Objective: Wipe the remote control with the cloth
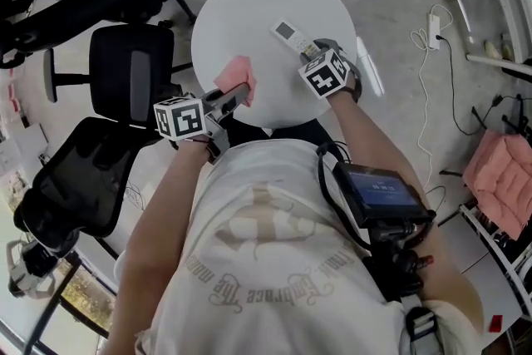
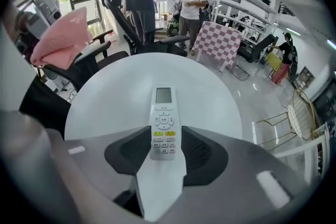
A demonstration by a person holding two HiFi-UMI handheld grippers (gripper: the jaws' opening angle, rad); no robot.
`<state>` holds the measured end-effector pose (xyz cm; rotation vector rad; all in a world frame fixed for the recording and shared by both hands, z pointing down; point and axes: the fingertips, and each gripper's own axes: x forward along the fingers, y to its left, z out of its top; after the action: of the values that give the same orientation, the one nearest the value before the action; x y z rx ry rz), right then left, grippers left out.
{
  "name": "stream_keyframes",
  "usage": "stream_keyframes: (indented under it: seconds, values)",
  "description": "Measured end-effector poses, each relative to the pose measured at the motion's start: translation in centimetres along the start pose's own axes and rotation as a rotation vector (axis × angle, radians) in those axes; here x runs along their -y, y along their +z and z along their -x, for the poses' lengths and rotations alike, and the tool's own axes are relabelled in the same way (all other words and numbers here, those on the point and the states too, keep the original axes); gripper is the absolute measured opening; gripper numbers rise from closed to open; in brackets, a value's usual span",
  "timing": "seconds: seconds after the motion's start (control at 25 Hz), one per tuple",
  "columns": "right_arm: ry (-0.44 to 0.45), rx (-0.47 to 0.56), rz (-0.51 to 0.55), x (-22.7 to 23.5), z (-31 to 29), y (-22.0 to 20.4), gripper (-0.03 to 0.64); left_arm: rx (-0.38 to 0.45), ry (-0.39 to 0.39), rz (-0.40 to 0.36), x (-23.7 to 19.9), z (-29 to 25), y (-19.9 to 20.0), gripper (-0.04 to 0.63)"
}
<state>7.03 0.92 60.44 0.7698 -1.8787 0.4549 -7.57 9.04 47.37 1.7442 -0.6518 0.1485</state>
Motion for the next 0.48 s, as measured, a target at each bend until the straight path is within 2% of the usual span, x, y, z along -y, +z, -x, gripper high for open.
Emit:
stream_keyframes:
  seconds: [0.08, 0.2, 0.32, 0.48]
  values:
    - [-0.023, 0.033, -0.044, 0.1, 1.4, 0.3, 0.139, -0.002, 0.001, -0.023, 0.0, 0.3, 0.5, 0.040]
    - [-0.055, 0.075, -0.109, 0.0, 3.9, 0.4, 0.003, -0.013, 0.016, -0.083, -0.2, 0.7, 0.9, 0.040]
    - [-0.091, 0.130, -0.198, 0.4, 6.7, 0.3, 0.005, -0.032, 0.018, -0.184, -0.1, 0.8, 1.8, 0.040]
    - [-0.085, 0.279, -0.362, -0.6, 10.7, 1.3, 0.005, -0.028, 0.009, -0.306, 0.3, 1.6, 2.8, 0.040]
